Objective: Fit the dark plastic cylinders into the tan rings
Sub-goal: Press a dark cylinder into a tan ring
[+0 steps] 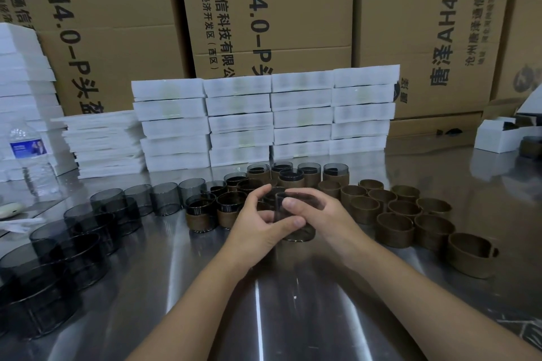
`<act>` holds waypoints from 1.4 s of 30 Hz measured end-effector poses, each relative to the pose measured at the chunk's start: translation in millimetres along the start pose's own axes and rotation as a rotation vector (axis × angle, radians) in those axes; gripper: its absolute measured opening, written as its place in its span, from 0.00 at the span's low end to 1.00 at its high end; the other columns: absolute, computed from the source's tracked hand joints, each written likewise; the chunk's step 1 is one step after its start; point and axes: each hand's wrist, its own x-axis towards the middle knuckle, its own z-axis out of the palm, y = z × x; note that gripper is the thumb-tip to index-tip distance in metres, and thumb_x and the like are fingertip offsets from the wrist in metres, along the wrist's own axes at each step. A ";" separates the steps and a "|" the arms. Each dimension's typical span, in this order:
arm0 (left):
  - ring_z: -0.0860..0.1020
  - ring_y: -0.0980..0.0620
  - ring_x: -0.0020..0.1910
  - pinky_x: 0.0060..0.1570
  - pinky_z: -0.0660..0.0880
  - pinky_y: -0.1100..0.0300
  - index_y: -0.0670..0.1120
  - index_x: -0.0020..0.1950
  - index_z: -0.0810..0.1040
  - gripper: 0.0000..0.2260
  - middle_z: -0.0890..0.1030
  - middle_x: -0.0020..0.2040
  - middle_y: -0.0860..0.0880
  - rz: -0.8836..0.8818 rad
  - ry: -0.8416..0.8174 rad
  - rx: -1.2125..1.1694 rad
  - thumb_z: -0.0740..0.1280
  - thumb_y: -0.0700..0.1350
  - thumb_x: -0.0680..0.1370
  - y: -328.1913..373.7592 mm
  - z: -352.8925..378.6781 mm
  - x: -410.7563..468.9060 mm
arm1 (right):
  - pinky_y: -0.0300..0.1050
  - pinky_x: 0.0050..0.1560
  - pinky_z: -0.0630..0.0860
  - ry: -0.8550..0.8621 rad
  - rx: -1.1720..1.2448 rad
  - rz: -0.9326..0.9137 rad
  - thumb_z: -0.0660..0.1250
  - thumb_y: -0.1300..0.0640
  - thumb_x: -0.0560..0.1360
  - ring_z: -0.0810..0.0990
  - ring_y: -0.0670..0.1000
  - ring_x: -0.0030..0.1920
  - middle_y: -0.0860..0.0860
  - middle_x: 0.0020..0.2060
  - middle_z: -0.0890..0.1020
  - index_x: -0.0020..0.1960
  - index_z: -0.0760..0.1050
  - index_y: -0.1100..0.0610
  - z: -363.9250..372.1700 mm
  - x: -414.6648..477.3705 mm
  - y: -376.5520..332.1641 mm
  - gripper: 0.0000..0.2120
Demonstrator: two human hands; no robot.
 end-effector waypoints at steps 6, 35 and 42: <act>0.82 0.61 0.41 0.49 0.76 0.56 0.54 0.76 0.60 0.53 0.85 0.38 0.56 -0.057 -0.075 0.036 0.74 0.66 0.54 -2.3 1.8 -1.6 | 0.33 0.39 0.76 -0.043 0.032 0.036 0.74 0.44 0.62 0.84 0.45 0.41 0.49 0.39 0.86 0.46 0.81 0.54 -1.3 -0.7 0.7 0.18; 0.83 0.55 0.38 0.36 0.77 0.66 0.46 0.65 0.75 0.34 0.85 0.46 0.51 -0.269 -0.195 -0.240 0.73 0.59 0.62 14.7 4.5 -8.0 | 0.40 0.47 0.76 0.118 -0.032 0.029 0.73 0.35 0.57 0.84 0.47 0.45 0.49 0.41 0.86 0.49 0.80 0.55 2.8 -1.6 1.0 0.30; 0.82 0.57 0.38 0.40 0.79 0.62 0.50 0.63 0.77 0.27 0.84 0.42 0.52 -0.234 -0.188 -0.207 0.75 0.51 0.64 14.6 5.1 -9.7 | 0.29 0.37 0.74 0.186 -0.078 -0.013 0.72 0.35 0.54 0.83 0.40 0.40 0.47 0.41 0.85 0.52 0.78 0.58 2.8 0.3 3.6 0.35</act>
